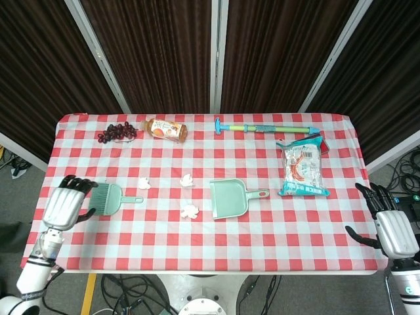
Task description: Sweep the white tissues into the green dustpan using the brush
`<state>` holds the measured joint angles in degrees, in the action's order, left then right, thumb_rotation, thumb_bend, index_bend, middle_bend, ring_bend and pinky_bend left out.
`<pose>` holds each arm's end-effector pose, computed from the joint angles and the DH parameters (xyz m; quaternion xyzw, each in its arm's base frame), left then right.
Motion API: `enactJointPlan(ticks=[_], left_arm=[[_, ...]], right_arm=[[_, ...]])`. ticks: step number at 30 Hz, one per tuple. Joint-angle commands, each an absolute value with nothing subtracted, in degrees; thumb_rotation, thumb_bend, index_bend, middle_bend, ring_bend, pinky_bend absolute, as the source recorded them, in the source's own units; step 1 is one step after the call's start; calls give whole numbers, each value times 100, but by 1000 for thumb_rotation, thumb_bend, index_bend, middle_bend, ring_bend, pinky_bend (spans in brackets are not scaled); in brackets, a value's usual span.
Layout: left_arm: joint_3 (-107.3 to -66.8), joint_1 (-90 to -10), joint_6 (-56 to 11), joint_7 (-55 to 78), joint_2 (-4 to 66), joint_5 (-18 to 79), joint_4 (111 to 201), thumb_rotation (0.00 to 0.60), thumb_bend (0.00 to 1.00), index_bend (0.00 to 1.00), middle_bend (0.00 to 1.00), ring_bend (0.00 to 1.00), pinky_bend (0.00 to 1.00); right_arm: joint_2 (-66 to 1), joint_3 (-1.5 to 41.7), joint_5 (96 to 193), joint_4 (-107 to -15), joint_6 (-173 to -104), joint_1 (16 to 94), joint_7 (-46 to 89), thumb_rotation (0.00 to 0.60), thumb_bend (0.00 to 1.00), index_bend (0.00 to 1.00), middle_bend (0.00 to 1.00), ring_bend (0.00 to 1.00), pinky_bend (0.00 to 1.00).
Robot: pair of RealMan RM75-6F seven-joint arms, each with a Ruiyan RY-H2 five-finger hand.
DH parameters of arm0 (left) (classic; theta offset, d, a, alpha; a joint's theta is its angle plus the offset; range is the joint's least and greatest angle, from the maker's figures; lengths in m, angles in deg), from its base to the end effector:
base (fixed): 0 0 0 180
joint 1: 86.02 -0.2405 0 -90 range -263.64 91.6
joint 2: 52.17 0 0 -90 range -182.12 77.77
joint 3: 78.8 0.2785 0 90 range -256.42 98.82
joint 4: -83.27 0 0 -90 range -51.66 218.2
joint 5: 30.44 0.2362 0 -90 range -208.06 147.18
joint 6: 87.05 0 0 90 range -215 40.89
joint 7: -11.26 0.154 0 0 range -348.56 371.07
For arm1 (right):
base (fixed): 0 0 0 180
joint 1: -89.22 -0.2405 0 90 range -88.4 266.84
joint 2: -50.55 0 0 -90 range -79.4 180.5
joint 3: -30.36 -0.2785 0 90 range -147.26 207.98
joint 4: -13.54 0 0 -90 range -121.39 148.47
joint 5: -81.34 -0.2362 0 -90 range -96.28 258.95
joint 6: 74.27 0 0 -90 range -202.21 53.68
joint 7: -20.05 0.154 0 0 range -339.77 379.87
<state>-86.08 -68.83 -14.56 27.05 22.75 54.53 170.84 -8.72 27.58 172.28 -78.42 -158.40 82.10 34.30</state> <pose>-0.2912 0.2794 0.0675 -0.6904 -0.3081 -0.3584 0.5476 -0.3313 -0.2079 0.1674 0.5993 -0.4108 0.4504 0.5188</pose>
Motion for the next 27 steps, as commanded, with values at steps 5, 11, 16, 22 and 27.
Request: enactJointPlan(ticks=[5,11,16,22,27], left_arm=[[-8909,-5879,-2881,3267,3011,4564,16774,600,185,337,364,336,258],[-8863,-5599,-3161,4058,3566,3884,16313,600,186,344,382,336,263],[-8776,-5494,-3148,4636,3926,3458,16092,600,186,351,392,336,264],[-8752,-5371,-3161,4976,4293,3034,15647,600,199,356,413,350,266],[-8716,-5298,-3130,5220,4377,2815,15535,600,225,367,428,352,266]], right_arm=[[-825,2750,17189,-7860,-15808,8195,3399,600,123,49,129,0,0],[-819,2743,17125,-7841,-15758,8183,3414,600,124,49,129,0,0],[-848,2748,17087,-7791,-15742,8190,3454,600,123,49,129,0,0],[-869,2750,17059,-7740,-15721,8189,3497,600,123,49,129,0,0],[-881,2752,17046,-7716,-15723,8195,3507,600,122,49,129,0,0]])
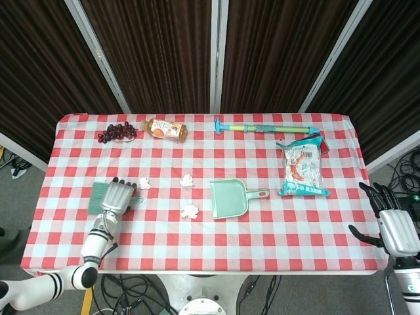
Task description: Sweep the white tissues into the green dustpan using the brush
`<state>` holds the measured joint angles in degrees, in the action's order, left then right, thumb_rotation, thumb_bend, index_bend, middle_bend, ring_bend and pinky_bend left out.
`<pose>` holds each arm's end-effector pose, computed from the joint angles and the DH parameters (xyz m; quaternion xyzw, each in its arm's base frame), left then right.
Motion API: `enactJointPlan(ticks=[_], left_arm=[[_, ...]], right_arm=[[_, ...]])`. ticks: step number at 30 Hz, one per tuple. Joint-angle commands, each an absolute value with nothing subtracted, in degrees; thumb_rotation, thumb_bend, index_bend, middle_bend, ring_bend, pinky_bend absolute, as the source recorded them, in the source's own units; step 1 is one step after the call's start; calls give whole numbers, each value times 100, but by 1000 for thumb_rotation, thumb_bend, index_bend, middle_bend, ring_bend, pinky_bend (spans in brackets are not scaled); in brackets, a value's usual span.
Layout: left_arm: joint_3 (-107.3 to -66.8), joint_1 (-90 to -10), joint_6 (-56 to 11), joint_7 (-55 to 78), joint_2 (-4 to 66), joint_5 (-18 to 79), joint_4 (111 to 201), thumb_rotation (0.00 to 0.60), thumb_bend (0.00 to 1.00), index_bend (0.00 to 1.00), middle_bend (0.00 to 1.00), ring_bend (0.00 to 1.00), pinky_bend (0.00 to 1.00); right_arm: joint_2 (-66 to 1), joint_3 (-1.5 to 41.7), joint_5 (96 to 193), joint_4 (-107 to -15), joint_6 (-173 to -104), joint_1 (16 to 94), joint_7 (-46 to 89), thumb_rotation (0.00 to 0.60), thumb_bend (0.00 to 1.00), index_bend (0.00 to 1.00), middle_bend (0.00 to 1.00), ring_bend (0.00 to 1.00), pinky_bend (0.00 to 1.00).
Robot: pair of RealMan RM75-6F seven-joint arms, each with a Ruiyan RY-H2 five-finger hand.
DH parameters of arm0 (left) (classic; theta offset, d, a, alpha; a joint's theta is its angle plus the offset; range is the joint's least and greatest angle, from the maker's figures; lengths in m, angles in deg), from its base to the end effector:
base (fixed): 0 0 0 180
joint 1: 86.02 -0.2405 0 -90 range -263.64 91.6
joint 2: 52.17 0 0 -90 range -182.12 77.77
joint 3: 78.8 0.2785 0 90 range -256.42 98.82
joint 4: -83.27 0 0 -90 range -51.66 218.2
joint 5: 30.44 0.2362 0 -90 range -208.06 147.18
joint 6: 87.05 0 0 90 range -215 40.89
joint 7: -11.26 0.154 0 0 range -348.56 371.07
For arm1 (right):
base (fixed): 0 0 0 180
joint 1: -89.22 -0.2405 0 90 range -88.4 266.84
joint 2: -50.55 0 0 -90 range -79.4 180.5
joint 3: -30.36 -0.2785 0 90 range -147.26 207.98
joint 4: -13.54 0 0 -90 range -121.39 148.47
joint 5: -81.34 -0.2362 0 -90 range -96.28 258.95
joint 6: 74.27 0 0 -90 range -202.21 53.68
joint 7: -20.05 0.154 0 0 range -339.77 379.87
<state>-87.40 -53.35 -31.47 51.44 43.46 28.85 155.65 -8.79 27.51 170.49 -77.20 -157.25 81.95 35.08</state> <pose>-0.2633 0.3484 -0.0701 -0.7568 -0.3239 -0.1991 0.5317 -0.3408 -0.2101 0.1694 0.5930 -0.4200 0.4397 0.5279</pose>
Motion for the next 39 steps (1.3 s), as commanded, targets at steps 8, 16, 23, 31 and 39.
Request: enactJointPlan(ticks=[8,16,23,31,39], left_arm=[[-8609,-5211,-3124,5426,4321,2658,15622,600,258,399,463,363,266],[-8569,-5070,-3258,5545,4303,2430,15587,600,287,407,464,364,266],[-8493,-5018,-3241,5444,4314,2467,15492,600,350,475,520,388,267],[-8388,-5106,-3109,4834,3868,2956,15867,600,418,492,536,391,267],[-8373,-5338,-2761,2906,3098,4129,16420,600,426,494,537,390,265]], right_arm=[[-904,2759,17027,-7715,-15702,8196,3491,600,122,49,129,0,0],[-911,2763,16994,-7711,-15706,8218,3480,600,122,49,129,0,0],[-922,2771,16987,-7703,-15663,8207,3474,600,123,49,129,0,0],[-812,2754,17025,-7945,-15210,7909,2861,600,124,51,132,0,0],[-1006,2457,16700,-8398,-14042,7034,1451,600,229,135,207,0,0]])
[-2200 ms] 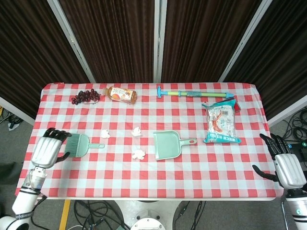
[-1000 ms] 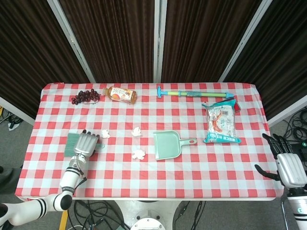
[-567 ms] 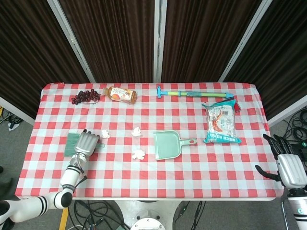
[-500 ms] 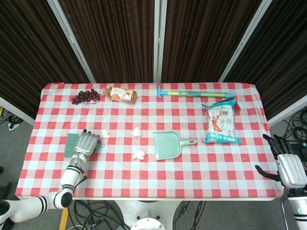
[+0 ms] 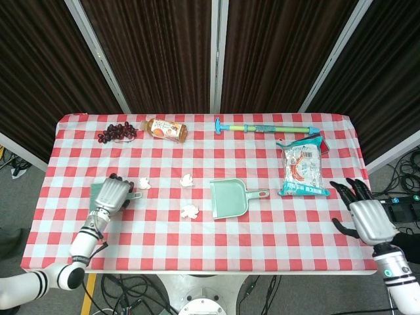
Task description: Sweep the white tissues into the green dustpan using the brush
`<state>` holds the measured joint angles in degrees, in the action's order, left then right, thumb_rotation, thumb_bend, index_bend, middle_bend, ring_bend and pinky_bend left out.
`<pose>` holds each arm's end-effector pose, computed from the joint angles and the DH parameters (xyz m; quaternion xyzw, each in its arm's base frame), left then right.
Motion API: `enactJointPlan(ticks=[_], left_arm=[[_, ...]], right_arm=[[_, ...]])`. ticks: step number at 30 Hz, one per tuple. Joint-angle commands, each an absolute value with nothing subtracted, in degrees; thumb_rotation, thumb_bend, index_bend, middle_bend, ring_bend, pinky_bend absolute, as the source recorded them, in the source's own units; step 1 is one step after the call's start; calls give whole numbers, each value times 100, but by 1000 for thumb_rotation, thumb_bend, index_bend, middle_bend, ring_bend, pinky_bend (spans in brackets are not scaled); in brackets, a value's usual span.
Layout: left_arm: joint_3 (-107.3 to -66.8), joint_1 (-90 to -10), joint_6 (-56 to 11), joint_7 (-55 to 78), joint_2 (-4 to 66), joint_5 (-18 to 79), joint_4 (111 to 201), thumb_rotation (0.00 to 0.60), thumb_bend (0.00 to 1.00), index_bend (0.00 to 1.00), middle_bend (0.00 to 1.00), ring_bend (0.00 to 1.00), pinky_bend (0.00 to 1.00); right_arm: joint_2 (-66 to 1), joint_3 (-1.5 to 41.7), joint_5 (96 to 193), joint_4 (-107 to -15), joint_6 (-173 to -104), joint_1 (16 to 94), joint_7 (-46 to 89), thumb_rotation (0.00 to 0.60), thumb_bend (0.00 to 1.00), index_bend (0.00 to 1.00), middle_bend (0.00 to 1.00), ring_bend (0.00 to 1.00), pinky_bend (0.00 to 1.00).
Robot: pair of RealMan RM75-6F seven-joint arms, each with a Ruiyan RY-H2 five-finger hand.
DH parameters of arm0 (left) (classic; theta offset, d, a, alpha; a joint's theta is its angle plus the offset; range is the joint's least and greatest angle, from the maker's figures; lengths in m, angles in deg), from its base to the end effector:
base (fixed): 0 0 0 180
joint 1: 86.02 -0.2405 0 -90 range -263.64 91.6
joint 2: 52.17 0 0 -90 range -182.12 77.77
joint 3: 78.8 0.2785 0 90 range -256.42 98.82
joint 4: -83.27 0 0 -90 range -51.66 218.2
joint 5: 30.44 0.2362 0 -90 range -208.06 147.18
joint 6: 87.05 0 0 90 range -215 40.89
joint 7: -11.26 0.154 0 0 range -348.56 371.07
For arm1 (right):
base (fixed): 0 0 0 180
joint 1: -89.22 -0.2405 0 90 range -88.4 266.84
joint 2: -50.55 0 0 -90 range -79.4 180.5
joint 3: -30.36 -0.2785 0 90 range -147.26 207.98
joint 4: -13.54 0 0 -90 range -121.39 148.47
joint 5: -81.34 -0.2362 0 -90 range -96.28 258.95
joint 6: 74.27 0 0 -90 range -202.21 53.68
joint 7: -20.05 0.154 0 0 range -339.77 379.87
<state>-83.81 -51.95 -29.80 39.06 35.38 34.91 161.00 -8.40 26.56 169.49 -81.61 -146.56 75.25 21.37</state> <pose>-0.2602 0.3492 -0.0315 -0.7586 -0.3276 -0.2541 0.5026 -0.3106 -0.2473 0.1405 0.6775 -0.3791 0.3678 0.5118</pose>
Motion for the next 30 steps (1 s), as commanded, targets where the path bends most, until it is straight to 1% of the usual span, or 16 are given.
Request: enactJointPlan(ticks=[1,5,10,14,20,30], left_arm=[[-8369,-5362,-2691,2709,3038,4264,16446,600,427,495,537,390,265],[-8320,-5455,-2423,2072,2869,4724,16514,600,427,496,537,391,265],[-8251,-5498,-2342,1821,2773,4946,16566,600,427,496,537,391,265],[-8221,-5525,-2342,1782,2766,4976,16558,600,426,496,537,390,265],[-8223,-5530,-2453,1792,2764,4881,16525,600,421,496,537,390,265],[-8221,-5537,-2530,1813,2768,4839,16530,600,418,495,537,390,265]], right_arm=[[-1091,2400,16596,-8413,-13887,6910,1284,600,232,152,217,0,0],[-1597,2176,15954,-8353,-13184,6352,447,600,245,225,264,14,0],[-2317,2026,15145,-7981,-12694,5801,-522,600,245,267,289,15,0],[-2950,2017,14793,-7570,-12718,5511,-1114,600,245,293,309,38,0],[-3624,2048,14562,-7047,-12798,5268,-1479,600,244,354,330,67,0],[-4000,2136,14261,-6664,-12768,5034,-1767,600,244,358,339,73,0]])
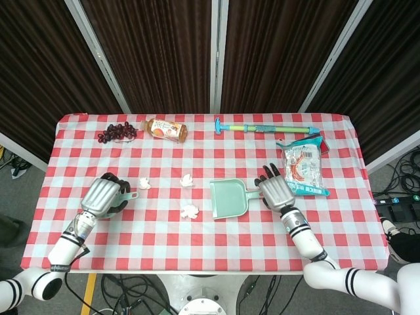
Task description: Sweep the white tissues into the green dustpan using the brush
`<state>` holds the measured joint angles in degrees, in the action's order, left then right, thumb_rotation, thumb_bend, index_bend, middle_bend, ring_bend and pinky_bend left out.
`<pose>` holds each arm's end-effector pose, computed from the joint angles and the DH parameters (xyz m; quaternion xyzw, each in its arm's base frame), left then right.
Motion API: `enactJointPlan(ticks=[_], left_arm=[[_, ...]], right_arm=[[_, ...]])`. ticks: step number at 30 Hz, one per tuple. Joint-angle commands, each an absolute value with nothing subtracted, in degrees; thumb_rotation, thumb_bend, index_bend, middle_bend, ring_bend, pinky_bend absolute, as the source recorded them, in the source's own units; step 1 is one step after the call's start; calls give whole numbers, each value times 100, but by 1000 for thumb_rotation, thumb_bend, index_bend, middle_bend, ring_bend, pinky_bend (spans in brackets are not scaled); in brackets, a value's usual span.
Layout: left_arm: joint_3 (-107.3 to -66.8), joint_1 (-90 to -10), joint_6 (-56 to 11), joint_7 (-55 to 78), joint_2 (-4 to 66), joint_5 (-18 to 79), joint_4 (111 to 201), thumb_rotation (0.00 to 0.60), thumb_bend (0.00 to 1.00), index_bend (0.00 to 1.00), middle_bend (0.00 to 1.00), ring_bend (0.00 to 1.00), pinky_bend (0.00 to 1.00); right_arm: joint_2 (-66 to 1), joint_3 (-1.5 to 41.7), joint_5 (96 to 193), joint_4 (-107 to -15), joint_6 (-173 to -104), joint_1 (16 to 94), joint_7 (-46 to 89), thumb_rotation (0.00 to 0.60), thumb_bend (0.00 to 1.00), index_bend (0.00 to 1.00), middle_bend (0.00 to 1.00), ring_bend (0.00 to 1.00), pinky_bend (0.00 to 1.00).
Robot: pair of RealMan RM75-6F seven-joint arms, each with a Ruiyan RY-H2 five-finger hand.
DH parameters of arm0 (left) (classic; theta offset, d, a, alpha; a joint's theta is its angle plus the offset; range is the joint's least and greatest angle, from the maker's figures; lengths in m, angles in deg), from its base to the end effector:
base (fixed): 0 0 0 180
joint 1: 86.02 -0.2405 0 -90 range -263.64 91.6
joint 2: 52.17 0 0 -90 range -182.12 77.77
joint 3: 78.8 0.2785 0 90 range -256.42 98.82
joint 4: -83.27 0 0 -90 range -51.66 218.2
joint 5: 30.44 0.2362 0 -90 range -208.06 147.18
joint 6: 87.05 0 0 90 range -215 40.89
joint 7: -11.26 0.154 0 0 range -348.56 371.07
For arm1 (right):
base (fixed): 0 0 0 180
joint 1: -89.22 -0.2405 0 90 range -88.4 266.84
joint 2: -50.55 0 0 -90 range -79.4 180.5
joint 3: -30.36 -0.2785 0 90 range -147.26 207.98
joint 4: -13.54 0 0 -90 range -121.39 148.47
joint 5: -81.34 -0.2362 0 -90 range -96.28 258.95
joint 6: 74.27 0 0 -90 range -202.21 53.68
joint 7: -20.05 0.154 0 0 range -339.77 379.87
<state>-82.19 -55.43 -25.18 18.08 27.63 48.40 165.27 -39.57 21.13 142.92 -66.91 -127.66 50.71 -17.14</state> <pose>-0.2624 0.3304 0.0129 -0.7337 -0.3652 -0.3560 0.4489 -0.2073 -0.3664 -0.0526 0.7841 -0.2968 0.2555 0.4816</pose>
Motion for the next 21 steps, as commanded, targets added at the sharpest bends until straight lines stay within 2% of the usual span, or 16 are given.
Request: enactJointPlan(ticks=[1,11,21], left_arm=[[-8220,-5533,-2534,1823,2773,4844,16529,600,418,495,537,391,265],[-8228,-5536,-2563,1810,2812,4833,16439,600,418,495,537,390,265],[-8239,-5519,-2631,1714,2870,4827,16269,600,420,495,537,390,264]], right_arm=[[-4027,2149,14251,-6649,-12777,5017,-1803,600,244,358,341,77,0],[-4328,2278,14085,-6418,-12862,4889,-2117,600,244,384,369,102,0],[-4443,2298,13968,-6340,-12893,4795,-2205,600,261,451,424,141,0]])
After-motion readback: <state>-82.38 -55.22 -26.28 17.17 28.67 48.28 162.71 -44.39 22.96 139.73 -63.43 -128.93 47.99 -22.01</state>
